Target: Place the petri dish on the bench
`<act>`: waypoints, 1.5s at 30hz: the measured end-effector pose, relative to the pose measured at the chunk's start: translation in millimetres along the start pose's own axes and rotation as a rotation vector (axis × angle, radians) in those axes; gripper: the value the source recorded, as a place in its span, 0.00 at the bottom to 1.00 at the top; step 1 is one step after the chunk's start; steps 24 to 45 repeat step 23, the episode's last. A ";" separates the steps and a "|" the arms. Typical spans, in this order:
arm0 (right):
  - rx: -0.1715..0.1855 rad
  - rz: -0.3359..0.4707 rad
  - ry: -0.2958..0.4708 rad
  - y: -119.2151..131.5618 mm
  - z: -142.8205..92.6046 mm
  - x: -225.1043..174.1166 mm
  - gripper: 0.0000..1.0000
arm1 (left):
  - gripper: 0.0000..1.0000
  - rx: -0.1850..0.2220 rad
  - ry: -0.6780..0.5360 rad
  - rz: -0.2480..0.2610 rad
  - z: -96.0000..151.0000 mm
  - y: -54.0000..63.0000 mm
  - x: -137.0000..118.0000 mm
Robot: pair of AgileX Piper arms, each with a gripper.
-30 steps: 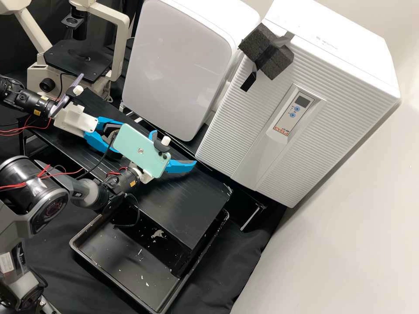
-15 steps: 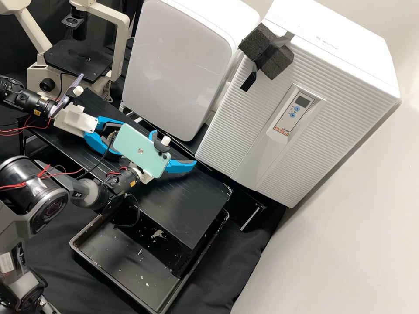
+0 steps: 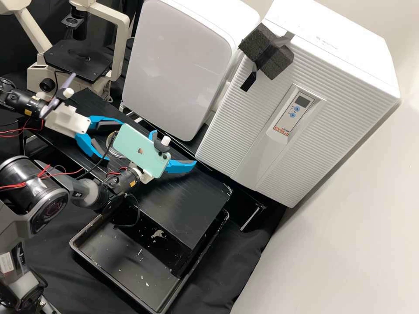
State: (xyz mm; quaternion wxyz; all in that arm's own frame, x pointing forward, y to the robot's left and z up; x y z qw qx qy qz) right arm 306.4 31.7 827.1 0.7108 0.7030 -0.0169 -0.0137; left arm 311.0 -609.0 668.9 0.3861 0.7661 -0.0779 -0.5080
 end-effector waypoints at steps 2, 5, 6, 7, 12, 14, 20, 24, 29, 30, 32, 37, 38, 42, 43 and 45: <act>0.000 0.000 0.000 0.0 0.0 0.0 1.00 | 1.00 0.034 0.011 0.029 0.4 2.6 -16.4; 0.000 0.000 0.000 0.0 0.0 0.0 1.00 | 1.00 0.057 0.047 0.075 -2.4 3.3 -40.7; 0.000 0.000 0.000 0.0 0.0 0.0 1.00 | 1.00 0.067 0.056 0.094 -3.1 4.0 -46.9; 0.000 0.000 0.000 0.0 0.0 0.0 1.00 | 1.00 0.071 0.070 0.111 -4.2 3.7 -54.7; 0.000 0.000 0.000 0.0 0.0 0.0 1.00 | 1.00 0.142 0.193 0.212 -9.5 -1.9 -85.6; 0.000 0.000 0.000 0.0 0.0 0.0 1.00 | 1.00 0.189 0.271 0.251 -10.9 -5.7 -95.4; 0.000 0.000 0.000 0.0 0.0 0.0 1.00 | 1.00 0.216 0.529 0.332 -24.4 -13.2 -114.7; 0.000 0.000 0.000 0.0 0.0 0.0 1.00 | 1.00 0.155 0.645 0.361 -35.3 -16.9 -120.0; 0.000 0.000 0.000 0.0 0.0 0.0 1.00 | 1.00 0.155 0.645 0.361 -35.3 -16.9 -120.0; 0.000 0.000 0.000 0.0 0.0 0.0 1.00 | 1.00 0.155 0.645 0.361 -35.3 -16.9 -120.0; 0.000 0.000 0.000 0.0 0.0 0.0 1.00 | 1.00 0.155 0.645 0.361 -35.3 -16.9 -120.0; 0.000 0.000 0.000 0.0 0.0 0.0 1.00 | 1.00 0.155 0.645 0.361 -35.3 -16.9 -120.0; 0.000 0.000 0.000 0.0 0.0 0.0 1.00 | 1.00 0.155 0.645 0.361 -35.3 -16.9 -120.0; 0.000 0.000 0.000 0.0 0.0 0.0 1.00 | 1.00 0.155 0.645 0.361 -35.3 -16.9 -120.0; 0.000 0.000 0.000 0.0 0.0 0.0 1.00 | 1.00 0.155 0.645 0.361 -35.3 -16.9 -120.0; 0.000 0.000 0.000 0.0 0.0 0.0 1.00 | 1.00 0.155 0.645 0.361 -35.3 -16.9 -120.0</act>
